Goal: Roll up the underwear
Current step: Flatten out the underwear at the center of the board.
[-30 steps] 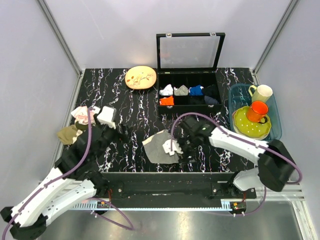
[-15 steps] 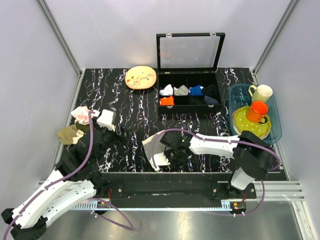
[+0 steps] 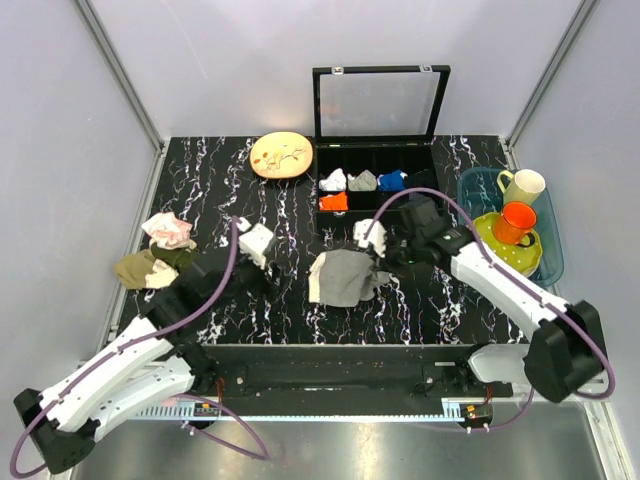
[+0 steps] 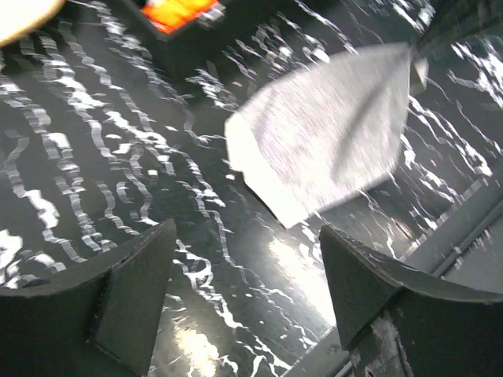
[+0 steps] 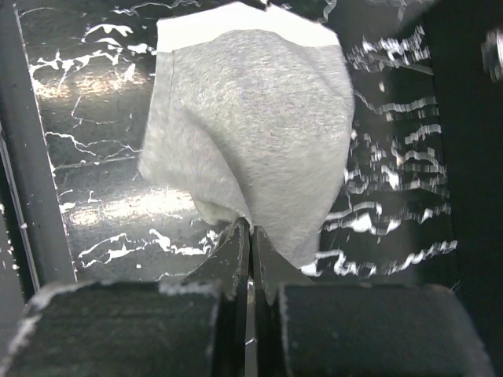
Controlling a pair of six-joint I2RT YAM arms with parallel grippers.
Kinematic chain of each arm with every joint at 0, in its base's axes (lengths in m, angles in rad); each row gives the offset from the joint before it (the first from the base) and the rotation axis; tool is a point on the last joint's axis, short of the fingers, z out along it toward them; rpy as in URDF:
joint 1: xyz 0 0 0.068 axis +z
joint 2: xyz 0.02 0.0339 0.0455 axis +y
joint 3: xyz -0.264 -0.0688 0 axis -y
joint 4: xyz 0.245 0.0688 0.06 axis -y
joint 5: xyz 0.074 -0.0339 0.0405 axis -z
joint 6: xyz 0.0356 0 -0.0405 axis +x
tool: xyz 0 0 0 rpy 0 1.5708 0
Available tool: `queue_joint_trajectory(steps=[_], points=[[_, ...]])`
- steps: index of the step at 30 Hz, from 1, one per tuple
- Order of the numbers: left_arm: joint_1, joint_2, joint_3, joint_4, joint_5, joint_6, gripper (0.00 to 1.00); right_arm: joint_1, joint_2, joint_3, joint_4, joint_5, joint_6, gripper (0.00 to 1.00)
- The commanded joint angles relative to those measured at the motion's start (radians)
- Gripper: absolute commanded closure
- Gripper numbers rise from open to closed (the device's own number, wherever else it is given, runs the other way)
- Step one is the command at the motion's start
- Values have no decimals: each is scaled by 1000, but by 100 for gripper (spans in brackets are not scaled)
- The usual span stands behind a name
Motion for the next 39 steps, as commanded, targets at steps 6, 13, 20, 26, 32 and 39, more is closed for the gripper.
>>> queue_joint_trajectory(steps=[6, 13, 20, 26, 32, 39], points=[[-159, 287, -51, 235, 229, 215, 23, -208, -19, -51, 54, -142, 181, 100], [-386, 602, -89, 435, 9, 424, 24, -237, 14, -54, 48, -160, 202, 100], [-400, 740, -71, 540, -107, 501, 33, -243, 24, -46, 37, -168, 202, 100], [-399, 846, -32, 524, -170, 493, 42, -249, 29, -45, 29, -174, 195, 100], [-394, 933, 32, 488, -216, 480, 50, -257, 23, -39, 6, -189, 179, 100], [-385, 908, 54, 447, -236, 461, 100, -281, -9, -33, -44, -244, 141, 100]])
